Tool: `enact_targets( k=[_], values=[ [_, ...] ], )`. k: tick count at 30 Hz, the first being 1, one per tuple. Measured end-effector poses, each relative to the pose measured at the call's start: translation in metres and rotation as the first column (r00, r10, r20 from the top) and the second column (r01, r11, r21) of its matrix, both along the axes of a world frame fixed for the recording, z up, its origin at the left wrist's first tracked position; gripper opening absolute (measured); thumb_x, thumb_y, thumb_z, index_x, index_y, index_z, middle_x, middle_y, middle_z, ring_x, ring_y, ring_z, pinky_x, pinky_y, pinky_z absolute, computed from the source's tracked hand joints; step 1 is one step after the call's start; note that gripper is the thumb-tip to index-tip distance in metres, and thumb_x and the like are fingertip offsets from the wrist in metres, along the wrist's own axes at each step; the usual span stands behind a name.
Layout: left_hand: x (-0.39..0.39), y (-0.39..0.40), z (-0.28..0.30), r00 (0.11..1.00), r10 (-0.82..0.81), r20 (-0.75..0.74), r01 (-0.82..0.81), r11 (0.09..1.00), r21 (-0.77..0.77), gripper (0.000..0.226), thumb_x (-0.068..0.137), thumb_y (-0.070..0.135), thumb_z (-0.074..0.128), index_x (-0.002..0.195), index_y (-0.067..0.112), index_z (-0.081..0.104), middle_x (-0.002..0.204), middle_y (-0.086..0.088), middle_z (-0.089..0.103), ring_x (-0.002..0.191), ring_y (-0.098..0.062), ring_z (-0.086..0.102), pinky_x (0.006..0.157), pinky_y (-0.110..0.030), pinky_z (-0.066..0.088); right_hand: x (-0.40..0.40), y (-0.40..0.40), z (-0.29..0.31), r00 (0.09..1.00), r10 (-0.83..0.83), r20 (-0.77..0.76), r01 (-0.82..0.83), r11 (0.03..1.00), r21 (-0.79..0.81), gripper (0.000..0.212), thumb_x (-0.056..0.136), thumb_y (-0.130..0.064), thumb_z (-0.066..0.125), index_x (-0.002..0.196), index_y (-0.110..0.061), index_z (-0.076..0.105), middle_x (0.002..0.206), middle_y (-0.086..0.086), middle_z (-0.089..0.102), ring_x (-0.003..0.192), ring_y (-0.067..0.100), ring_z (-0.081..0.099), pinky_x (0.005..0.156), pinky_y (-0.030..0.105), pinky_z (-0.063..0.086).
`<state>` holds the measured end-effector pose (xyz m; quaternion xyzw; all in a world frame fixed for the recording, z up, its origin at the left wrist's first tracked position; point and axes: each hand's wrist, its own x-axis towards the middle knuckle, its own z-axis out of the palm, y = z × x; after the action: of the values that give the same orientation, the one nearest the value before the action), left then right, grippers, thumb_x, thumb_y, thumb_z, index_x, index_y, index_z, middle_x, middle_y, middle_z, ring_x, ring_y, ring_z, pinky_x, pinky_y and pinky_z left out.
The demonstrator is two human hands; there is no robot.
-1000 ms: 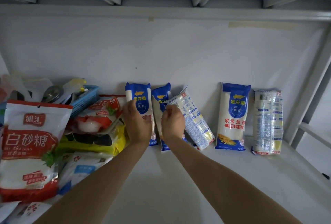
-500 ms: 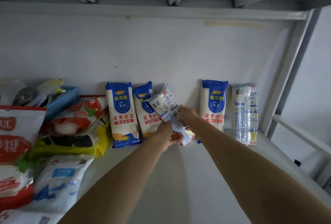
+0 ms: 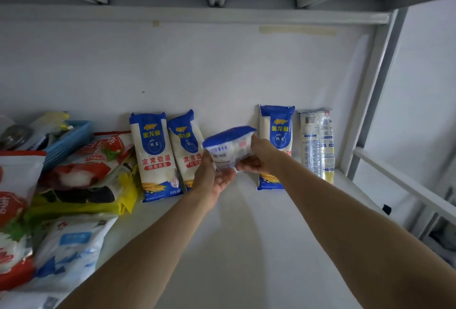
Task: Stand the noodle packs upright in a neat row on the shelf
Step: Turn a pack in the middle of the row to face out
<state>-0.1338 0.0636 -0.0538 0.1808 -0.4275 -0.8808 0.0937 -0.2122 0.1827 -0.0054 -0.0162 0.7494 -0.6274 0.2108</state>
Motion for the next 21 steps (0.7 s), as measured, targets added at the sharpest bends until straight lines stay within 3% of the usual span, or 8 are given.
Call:
enact_targets(
  k=[3, 6, 9, 11, 15, 21],
  values=[
    [0.005, 0.001, 0.01, 0.999, -0.03, -0.044, 0.021, 0.98, -0.199, 0.037, 0.093, 0.048, 0.051, 0.109, 0.016, 0.061, 0.102, -0.012, 0.07, 0.086, -0.022, 0.069, 0.065, -0.031, 0.057, 0.004, 0.011, -0.003, 0.982, 0.069, -0.179, -0.06, 0.997, 0.053, 0.052, 0.082, -0.06, 0.059, 0.098, -0.01, 0.063, 0.089, 0.01, 0.07, 0.09, 0.028, 0.069, 0.086, 0.043, 0.057],
    [0.009, -0.003, 0.019, 0.991, 0.0, -0.131, -0.046, 0.935, -0.351, 0.019, 0.089, 0.02, 0.064, 0.106, 0.019, 0.056, 0.111, -0.013, 0.066, 0.088, -0.023, 0.067, 0.07, -0.038, 0.058, 0.006, 0.014, -0.005, 0.968, 0.077, -0.239, -0.077, 0.997, 0.01, 0.044, 0.077, -0.048, 0.071, 0.103, -0.015, 0.058, 0.097, 0.008, 0.072, 0.091, 0.024, 0.071, 0.088, 0.046, 0.058],
    [0.006, -0.008, 0.028, 0.986, 0.043, -0.162, -0.11, 0.894, -0.434, 0.04, 0.086, 0.013, 0.068, 0.117, 0.025, 0.047, 0.117, -0.009, 0.067, 0.099, -0.027, 0.068, 0.087, -0.048, 0.057, 0.007, 0.011, -0.003, 0.965, -0.01, -0.262, -0.016, 0.995, -0.096, 0.043, 0.078, -0.039, 0.074, 0.107, -0.017, 0.052, 0.094, 0.004, 0.071, 0.089, 0.02, 0.07, 0.09, 0.043, 0.057],
    [0.0, -0.01, 0.03, 0.989, 0.081, -0.125, -0.131, 0.875, -0.466, 0.054, 0.084, 0.018, 0.072, 0.129, 0.025, 0.042, 0.118, -0.006, 0.066, 0.103, -0.028, 0.069, 0.09, -0.05, 0.056, 0.006, 0.008, -0.005, 0.965, -0.054, -0.256, 0.015, 0.989, -0.15, 0.042, 0.078, -0.037, 0.074, 0.108, -0.018, 0.052, 0.097, 0.004, 0.071, 0.089, 0.02, 0.071, 0.089, 0.044, 0.057],
    [-0.013, -0.013, 0.026, 0.989, 0.136, -0.062, -0.145, 0.765, -0.627, 0.044, 0.084, 0.028, 0.072, 0.124, 0.015, 0.06, 0.116, -0.007, 0.071, 0.098, -0.025, 0.071, 0.088, -0.046, 0.058, 0.004, 0.0, -0.014, 0.961, -0.101, -0.256, 0.048, 0.977, -0.208, 0.04, 0.082, -0.033, 0.072, 0.114, -0.015, 0.056, 0.109, 0.008, 0.071, 0.093, 0.022, 0.071, 0.087, 0.045, 0.058],
    [-0.034, -0.008, 0.016, 0.979, 0.168, -0.116, -0.202, 0.719, -0.665, 0.031, 0.088, 0.015, 0.067, 0.118, 0.011, 0.062, 0.114, -0.008, 0.07, 0.091, -0.021, 0.067, 0.071, -0.028, 0.056, -0.007, -0.006, -0.031, 0.939, -0.2, -0.279, 0.128, 0.958, -0.258, 0.024, 0.089, -0.023, 0.064, 0.111, -0.013, 0.058, 0.11, 0.01, 0.071, 0.094, 0.026, 0.071, 0.082, 0.041, 0.059]
  ],
)
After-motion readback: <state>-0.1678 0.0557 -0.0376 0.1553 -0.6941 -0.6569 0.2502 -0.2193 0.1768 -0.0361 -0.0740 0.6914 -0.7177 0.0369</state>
